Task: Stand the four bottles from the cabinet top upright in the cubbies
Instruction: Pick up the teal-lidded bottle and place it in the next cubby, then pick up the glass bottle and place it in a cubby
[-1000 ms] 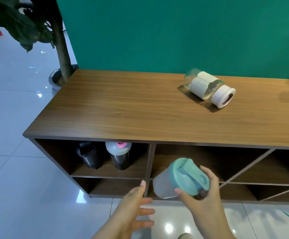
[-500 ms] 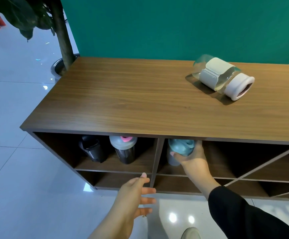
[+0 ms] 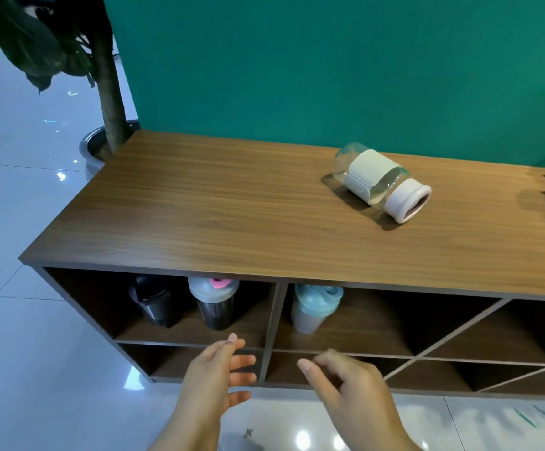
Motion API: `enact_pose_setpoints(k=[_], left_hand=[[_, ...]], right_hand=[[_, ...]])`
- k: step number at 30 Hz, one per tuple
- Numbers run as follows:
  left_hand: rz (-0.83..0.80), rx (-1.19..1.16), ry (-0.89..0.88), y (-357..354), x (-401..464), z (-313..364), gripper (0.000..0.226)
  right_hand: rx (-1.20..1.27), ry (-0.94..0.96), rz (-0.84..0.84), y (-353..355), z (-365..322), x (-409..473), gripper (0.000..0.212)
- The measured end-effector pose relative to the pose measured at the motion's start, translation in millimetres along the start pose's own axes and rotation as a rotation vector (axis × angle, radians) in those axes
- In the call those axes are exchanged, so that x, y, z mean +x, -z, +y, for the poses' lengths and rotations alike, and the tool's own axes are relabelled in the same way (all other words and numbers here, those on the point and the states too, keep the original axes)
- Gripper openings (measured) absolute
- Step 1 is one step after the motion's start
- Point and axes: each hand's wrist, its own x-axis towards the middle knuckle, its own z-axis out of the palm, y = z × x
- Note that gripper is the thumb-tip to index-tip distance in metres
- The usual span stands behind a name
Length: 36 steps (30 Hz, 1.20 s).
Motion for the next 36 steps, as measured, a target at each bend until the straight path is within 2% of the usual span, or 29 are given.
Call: enact_pose_setpoints(k=[2, 3, 4, 5, 6, 8, 10, 13, 17, 19, 21, 24, 26, 28, 30, 32, 33, 35, 36], left_hand=[[-0.006, 0.003, 0.0, 0.6, 2.3, -1.0, 0.023], [-0.007, 0.005, 0.0, 0.7, 3.4, -2.0, 0.023], [-0.003, 0.008, 0.0, 0.8, 4.4, -3.4, 0.024], [0.003, 0.012, 0.001, 0.5, 4.7, -4.2, 0.024], [0.011, 0.011, 0.005, 0.0, 5.8, -4.7, 0.024], [0.028, 0.007, 0.028, 0.4, 8.4, -6.5, 0.024], [0.019, 0.004, 0.051, 1.3, 10.8, -7.0, 0.027], [0.0, 0.026, 0.048, -0.8, 14.7, -7.2, 0.028], [0.008, 0.074, 0.021, -2.6, 9.0, -8.1, 0.028], [-0.004, 0.088, -0.011, -1.4, 1.5, -8.7, 0.03], [-0.064, 0.108, -0.079, 0.3, -9.1, -8.6, 0.034], [-0.235, 0.009, -0.141, 0.2, -22.5, -5.9, 0.049], [-0.365, -0.114, -0.077, -0.6, -29.9, -7.8, 0.067], [-0.451, -0.187, -0.009, -7.0, -46.9, -8.8, 0.075], [-0.434, -0.253, 0.091, -21.8, -50.6, -9.5, 0.082], [-0.381, -0.294, 0.124, -36.9, -42.8, -14.4, 0.105], [-0.364, -0.273, 0.08, -40.8, -46.8, -16.9, 0.101], [-0.409, -0.278, 0.146, -49.5, -46.1, -23.4, 0.06], [-0.391, -0.28, 0.206, -57.3, -41.9, -28.0, 0.048]], right_hand=[[0.069, 0.261, 0.229, 42.1, -20.7, 12.6, 0.029], [0.098, 0.314, 0.362, 63.9, -25.3, 28.2, 0.024], [0.111, 0.307, 0.479, 84.3, -24.2, 49.5, 0.023], [0.111, 0.249, 0.575, 103.6, -23.4, 73.4, 0.032], [0.114, 0.144, 0.619, 119.2, -18.7, 98.5, 0.05], [0.203, -0.102, 0.548, 139.1, -7.9, 141.5, 0.089], [0.327, -0.235, 0.404, 147.0, -0.9, 165.2, 0.106], [0.291, -0.258, 0.317, 147.5, 4.2, 183.3, 0.096], [0.322, -0.15, 0.492, 142.7, -2.7, 182.4, 0.064], [0.37, -0.06, 0.551, 143.7, -6.0, 162.7, 0.057], [0.438, 0.039, 0.534, 148.6, -14.8, 126.4, 0.053], [0.387, 0.131, 0.398, 165.7, -30.5, 52.8, 0.053], [0.348, 0.156, 0.258, 169.9, -40.2, 3.9, 0.063], [0.29, 0.194, 0.135, 161.3, -39.1, -28.4, 0.073], [0.182, 0.201, 0.015, 139.3, -25.4, -46.0, 0.073], [0.225, 0.102, -0.1, 113.9, -13.4, -59.0, 0.083], [0.313, 0.036, -0.099, 101.3, -7.1, -62.0, 0.09], [0.516, -0.122, 0.018, 79.4, 4.0, -64.0, 0.096], [0.59, -0.219, 0.1, 70.1, 8.8, -61.7, 0.092]])
